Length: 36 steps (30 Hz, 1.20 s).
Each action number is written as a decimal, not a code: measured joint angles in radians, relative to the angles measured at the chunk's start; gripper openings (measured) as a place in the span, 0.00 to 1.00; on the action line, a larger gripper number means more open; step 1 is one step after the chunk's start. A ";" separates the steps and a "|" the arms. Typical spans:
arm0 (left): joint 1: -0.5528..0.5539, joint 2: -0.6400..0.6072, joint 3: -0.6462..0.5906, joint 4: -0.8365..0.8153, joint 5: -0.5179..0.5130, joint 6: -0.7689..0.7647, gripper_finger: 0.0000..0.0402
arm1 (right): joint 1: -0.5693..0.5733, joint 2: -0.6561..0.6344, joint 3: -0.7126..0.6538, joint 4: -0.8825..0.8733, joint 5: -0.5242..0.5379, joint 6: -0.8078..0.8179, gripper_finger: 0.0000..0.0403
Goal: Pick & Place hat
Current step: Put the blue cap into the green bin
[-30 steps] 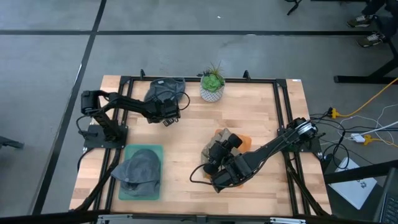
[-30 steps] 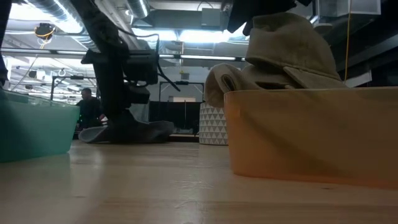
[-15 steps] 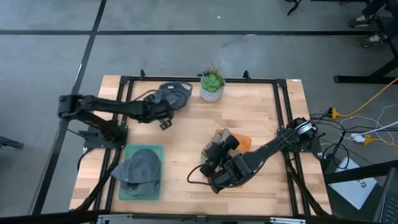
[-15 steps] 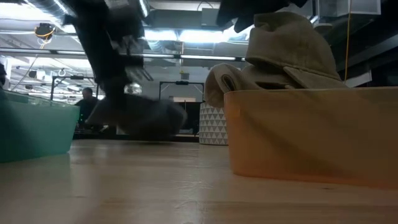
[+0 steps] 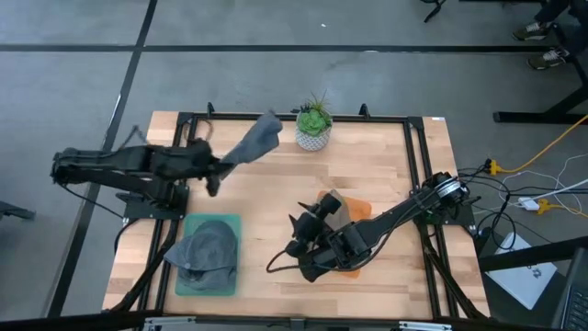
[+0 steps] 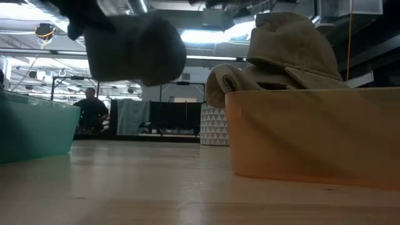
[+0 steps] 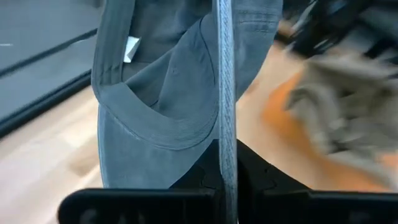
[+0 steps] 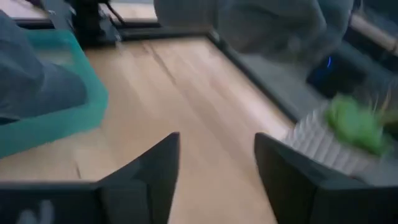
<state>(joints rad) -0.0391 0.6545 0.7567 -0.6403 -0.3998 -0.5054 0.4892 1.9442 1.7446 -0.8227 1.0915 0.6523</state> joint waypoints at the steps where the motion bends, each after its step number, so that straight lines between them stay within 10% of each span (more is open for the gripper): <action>1: -0.015 -0.027 0.000 0.003 0.009 -0.018 0.02 | 0.000 0.000 0.000 0.042 0.032 -0.069 0.51; 11: -0.177 -0.122 0.000 0.126 0.061 -0.061 0.02 | -0.024 0.000 0.000 0.304 0.291 -0.475 0.51; 36: -0.343 -0.002 0.000 0.274 -0.014 -0.023 0.02 | -0.107 -0.009 0.000 0.541 0.392 -0.601 0.51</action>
<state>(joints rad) -0.3817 0.6529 0.7570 -0.3665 -0.4134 -0.5279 0.3820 1.9350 1.7446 -0.2815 1.4840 0.0517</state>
